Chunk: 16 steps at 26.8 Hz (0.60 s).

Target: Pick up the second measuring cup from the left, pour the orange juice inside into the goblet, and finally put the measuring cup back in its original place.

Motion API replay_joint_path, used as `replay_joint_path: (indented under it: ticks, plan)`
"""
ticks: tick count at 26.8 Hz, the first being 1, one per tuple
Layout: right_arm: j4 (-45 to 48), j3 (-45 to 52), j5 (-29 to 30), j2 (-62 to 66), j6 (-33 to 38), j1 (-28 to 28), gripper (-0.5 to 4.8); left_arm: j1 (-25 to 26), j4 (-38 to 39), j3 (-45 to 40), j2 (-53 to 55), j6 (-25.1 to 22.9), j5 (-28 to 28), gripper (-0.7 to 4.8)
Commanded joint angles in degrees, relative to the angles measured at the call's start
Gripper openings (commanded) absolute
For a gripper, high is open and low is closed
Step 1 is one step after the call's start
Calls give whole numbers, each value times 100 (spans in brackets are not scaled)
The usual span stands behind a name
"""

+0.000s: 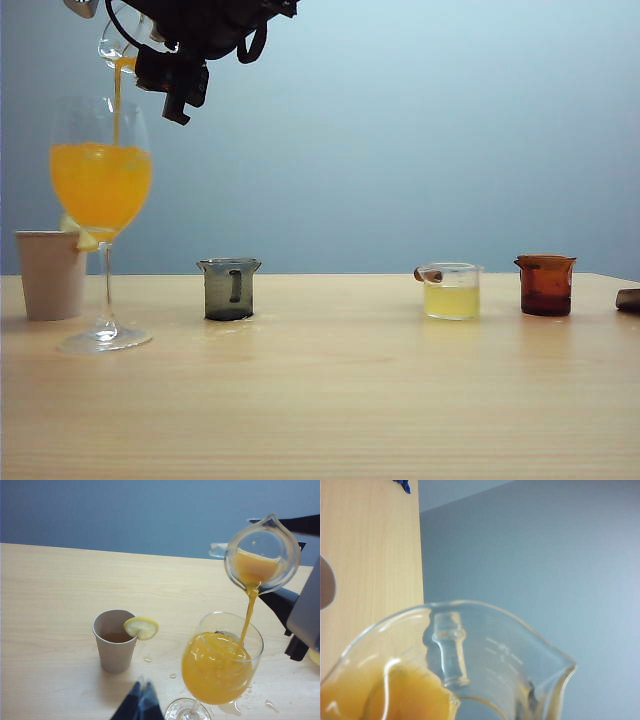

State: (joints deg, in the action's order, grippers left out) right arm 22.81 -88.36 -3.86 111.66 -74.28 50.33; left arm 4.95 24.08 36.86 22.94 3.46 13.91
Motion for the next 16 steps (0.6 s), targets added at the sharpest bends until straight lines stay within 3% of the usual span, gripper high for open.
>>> replay_joint_path:
  ticks: [1, 10, 16]
  plan:
    - [190, -44, 17, -35, -232, 9, 103, -2, -57, 7, -7, -4, 28, -4]
    - [490, -44, 107, -35, -603, 2, 103, -2, -57, 7, -7, -4, 28, -4]
    - [450, -44, 308, -35, -1281, 2, 103, -2, -57, 7, -7, -4, 28, -4]
